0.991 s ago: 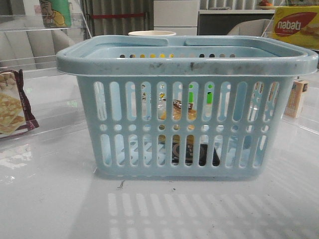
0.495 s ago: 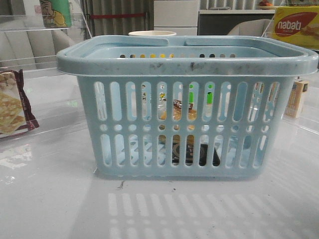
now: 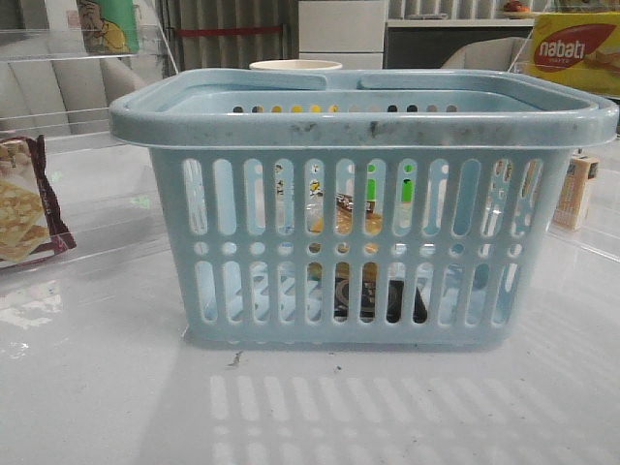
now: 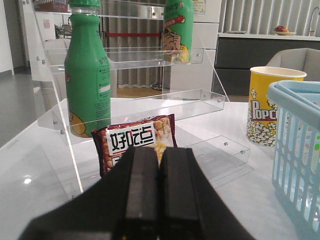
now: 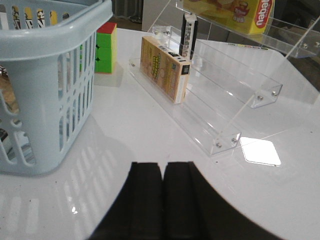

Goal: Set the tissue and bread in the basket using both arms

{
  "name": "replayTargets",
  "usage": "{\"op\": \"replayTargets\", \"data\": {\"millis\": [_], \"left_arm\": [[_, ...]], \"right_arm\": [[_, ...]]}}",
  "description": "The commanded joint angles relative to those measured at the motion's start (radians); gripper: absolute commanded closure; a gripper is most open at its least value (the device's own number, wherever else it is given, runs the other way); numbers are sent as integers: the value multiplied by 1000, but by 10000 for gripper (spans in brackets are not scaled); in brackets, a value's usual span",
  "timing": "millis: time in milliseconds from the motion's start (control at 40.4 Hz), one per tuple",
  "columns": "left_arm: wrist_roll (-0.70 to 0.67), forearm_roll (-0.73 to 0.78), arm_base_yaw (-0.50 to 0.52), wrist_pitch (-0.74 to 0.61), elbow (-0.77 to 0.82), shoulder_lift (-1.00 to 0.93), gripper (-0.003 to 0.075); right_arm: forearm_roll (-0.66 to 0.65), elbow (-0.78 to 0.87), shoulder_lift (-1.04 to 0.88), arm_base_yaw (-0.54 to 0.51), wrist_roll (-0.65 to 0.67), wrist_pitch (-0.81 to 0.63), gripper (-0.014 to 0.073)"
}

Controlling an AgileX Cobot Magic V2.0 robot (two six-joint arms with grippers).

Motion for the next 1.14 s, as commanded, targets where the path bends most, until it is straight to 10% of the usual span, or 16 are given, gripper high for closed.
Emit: {"op": "replayTargets", "data": {"millis": [0,1115], "left_arm": [[-9,-7,1,-96,-2,-15,629],[-9,-7,1,-96,-2,-15,629]], "right_arm": [[-11,16,-19,-5,-6,-176,537],[58,14,-19,-4,-5,-276,537]]}}
